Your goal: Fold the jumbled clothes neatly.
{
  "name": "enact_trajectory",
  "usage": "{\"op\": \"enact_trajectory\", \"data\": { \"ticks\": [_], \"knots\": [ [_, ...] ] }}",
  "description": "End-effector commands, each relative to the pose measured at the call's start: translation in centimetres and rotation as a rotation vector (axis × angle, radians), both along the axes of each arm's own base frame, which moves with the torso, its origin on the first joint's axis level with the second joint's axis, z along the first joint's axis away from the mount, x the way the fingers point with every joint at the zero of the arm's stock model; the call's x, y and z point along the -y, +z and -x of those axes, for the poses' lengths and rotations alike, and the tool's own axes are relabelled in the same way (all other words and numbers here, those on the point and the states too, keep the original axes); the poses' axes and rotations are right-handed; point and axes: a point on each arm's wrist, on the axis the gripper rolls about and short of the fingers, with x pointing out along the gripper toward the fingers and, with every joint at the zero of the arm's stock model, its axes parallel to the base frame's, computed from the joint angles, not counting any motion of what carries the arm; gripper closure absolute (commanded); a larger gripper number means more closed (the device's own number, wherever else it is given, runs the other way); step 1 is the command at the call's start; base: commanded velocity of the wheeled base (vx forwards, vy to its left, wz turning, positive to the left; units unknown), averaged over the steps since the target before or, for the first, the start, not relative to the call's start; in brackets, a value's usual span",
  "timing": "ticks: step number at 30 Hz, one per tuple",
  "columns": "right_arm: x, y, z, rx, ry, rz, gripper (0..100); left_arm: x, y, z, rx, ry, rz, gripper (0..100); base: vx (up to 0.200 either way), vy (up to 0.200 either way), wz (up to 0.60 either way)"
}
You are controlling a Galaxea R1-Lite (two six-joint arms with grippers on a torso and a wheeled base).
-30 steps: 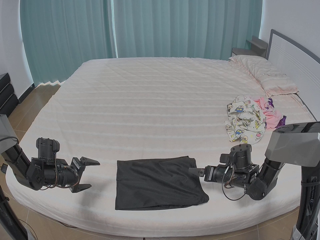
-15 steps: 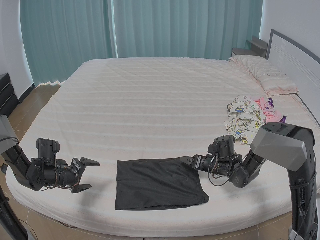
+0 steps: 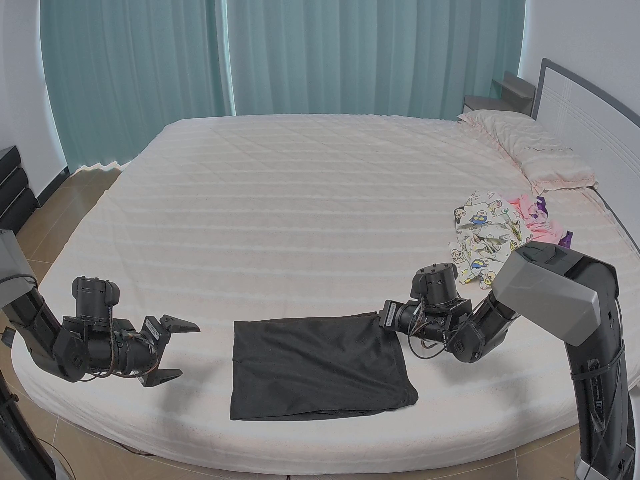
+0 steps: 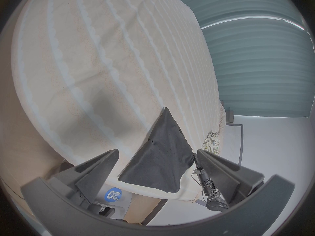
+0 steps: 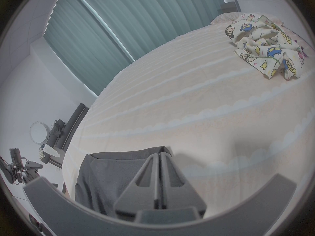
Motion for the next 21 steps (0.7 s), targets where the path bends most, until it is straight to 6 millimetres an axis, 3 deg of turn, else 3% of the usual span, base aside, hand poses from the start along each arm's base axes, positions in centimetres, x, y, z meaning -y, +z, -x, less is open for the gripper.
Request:
{"op": "enact_trajectory", "data": {
  "ticks": [1, 13, 21],
  "knots": [
    [0.0, -0.1, -0.3, 0.006, -0.008, 0.000, 100, 0.0, 0.0, 0.0, 0.000, -0.001, 0.000, 0, 0.000, 0.000, 0.00],
    [1.8, 0.3, -1.5, 0.029, -0.080, 0.008, 100, 0.0, 0.0, 0.0, 0.000, -0.001, 0.000, 0, 0.000, 0.000, 0.00],
    [1.7, -0.1, -1.6, 0.025, -0.079, 0.009, 100, 0.0, 0.0, 0.0, 0.001, -0.002, -0.001, 0, 0.000, 0.000, 0.00]
  ]
}}
